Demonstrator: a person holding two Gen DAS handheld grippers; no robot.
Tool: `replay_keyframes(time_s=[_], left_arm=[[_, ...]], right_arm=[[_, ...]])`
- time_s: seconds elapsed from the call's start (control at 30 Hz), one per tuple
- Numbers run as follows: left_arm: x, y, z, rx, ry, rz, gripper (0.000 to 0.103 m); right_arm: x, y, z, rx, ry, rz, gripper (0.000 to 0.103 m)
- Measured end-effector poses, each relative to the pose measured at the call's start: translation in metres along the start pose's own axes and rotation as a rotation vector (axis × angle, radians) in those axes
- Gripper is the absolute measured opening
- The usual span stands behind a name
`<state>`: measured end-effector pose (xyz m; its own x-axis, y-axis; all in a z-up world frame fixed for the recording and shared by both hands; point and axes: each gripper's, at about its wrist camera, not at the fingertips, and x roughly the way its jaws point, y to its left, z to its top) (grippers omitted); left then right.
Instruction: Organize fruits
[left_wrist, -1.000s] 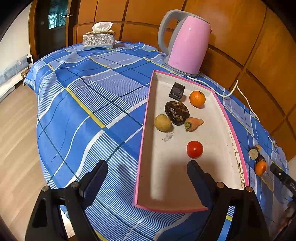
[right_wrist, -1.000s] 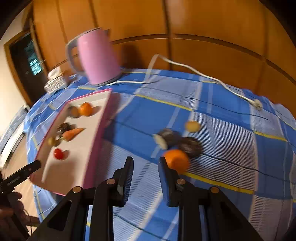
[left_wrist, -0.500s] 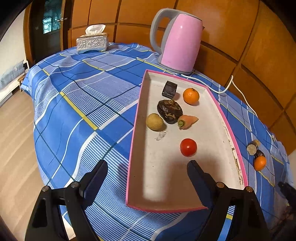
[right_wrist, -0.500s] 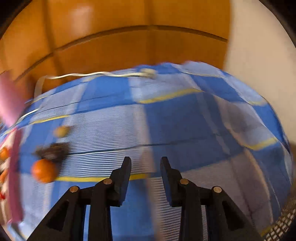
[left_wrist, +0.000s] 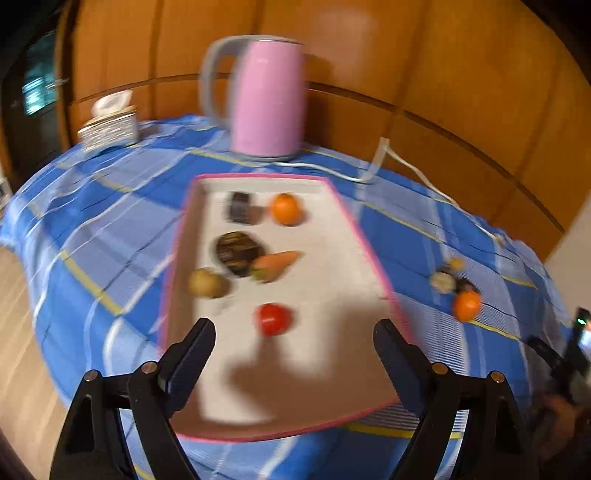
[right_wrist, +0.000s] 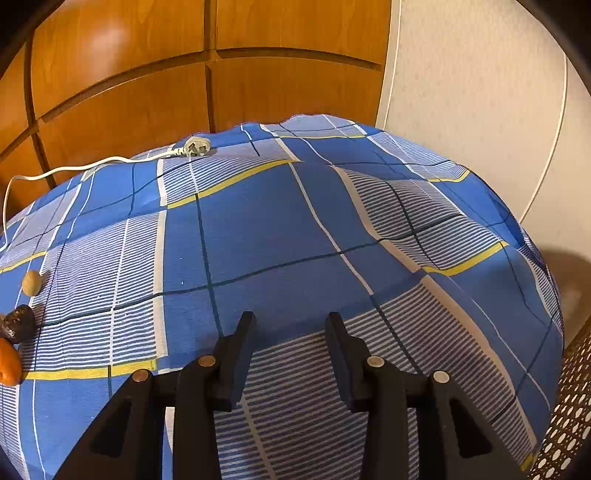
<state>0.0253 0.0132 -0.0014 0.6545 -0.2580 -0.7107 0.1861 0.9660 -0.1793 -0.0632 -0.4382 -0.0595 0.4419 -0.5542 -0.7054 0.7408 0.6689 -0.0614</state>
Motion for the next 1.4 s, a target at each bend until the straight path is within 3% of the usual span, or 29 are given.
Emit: replay_keyframes(time_s=[0.17,0.43,0.63,1.0,1.1,1.13,1.4], left_arm=[[0.010,-0.040,0.020,0.112,0.033,-0.116,0.084],[0.062,-0.102,0.049,0.217,0.188,-0.279,0.050],[0.109,-0.135,0.058,0.236,0.316,-0.338,0.050],[0.166,-0.154,0.071,0.183,0.419,-0.405,0.050],[0.181,-0.158,0.068,0.180,0.445,-0.415,0.043],[0.182,-0.157,0.067,0.177,0.437,-0.422,0.039],[0.175,-0.145,0.060,0.140,0.377,-0.449,0.039]], right_arm=[[0.001,0.004,-0.002,-0.001,-0.005,-0.004,0.039],[0.000,0.003,-0.003,0.001,-0.009,-0.001,0.039],[0.001,0.002,-0.003,0.004,-0.012,0.004,0.040],[0.002,0.004,-0.002,-0.003,-0.013,-0.003,0.040],[0.002,0.004,-0.002,-0.003,-0.013,-0.003,0.040],[0.002,0.004,-0.002,-0.004,-0.014,-0.003,0.040],[0.002,0.005,-0.002,-0.012,-0.015,-0.011,0.041]])
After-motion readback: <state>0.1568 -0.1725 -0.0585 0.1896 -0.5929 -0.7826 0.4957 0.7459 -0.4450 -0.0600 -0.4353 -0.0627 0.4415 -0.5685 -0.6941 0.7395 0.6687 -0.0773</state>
